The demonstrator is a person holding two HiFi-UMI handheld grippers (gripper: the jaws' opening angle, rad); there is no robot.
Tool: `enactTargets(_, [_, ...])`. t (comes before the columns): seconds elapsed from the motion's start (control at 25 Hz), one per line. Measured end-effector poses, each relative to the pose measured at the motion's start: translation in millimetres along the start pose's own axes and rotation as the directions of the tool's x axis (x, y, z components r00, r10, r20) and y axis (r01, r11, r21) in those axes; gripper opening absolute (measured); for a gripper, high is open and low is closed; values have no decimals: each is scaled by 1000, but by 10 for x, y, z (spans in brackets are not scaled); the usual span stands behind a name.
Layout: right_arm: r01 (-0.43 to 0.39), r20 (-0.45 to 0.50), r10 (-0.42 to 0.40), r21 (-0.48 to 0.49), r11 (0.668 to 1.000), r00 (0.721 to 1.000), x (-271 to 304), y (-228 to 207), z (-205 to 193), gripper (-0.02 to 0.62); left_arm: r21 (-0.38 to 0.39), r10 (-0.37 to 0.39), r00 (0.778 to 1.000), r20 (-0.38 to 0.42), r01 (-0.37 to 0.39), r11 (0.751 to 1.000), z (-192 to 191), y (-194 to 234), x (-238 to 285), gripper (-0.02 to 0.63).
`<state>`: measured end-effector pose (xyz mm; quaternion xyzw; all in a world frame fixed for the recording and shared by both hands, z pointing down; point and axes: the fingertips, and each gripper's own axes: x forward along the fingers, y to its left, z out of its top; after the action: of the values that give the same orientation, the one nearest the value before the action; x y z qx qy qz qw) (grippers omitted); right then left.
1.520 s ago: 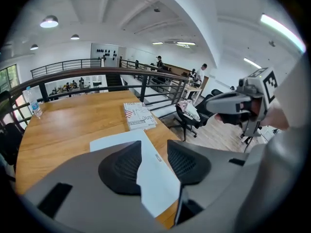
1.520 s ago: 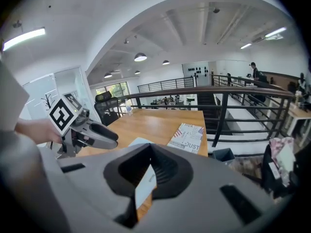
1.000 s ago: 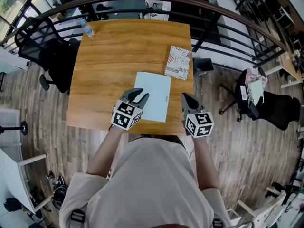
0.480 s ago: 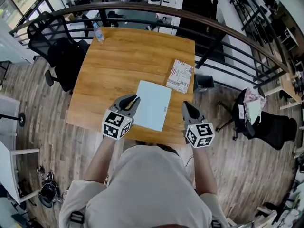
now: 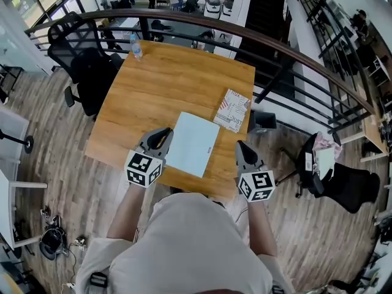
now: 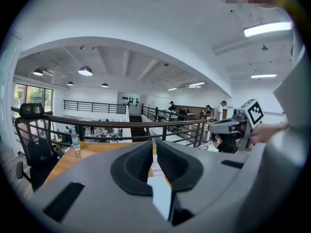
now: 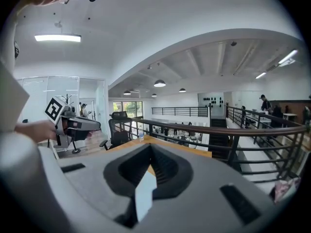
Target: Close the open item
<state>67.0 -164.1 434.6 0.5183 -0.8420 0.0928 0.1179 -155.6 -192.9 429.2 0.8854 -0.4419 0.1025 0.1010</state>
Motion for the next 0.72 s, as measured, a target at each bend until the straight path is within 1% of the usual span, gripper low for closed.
enactTargets(0.32, [-8, 54, 10, -27, 1000, 998, -68, -155, 165, 3, -18, 57, 996, 62, -56, 998, 97, 1, -41, -5])
enactTargets(0.56, [0, 82, 5, -57, 998, 997, -108, -239, 209, 2, -31, 64, 996, 62, -63, 998, 74, -33, -6, -6])
enactTargets(0.72, [-1, 97, 6, -51, 999, 995, -108, -285, 219, 3, -39, 70, 995, 67, -67, 997, 73, -58, 25, -6])
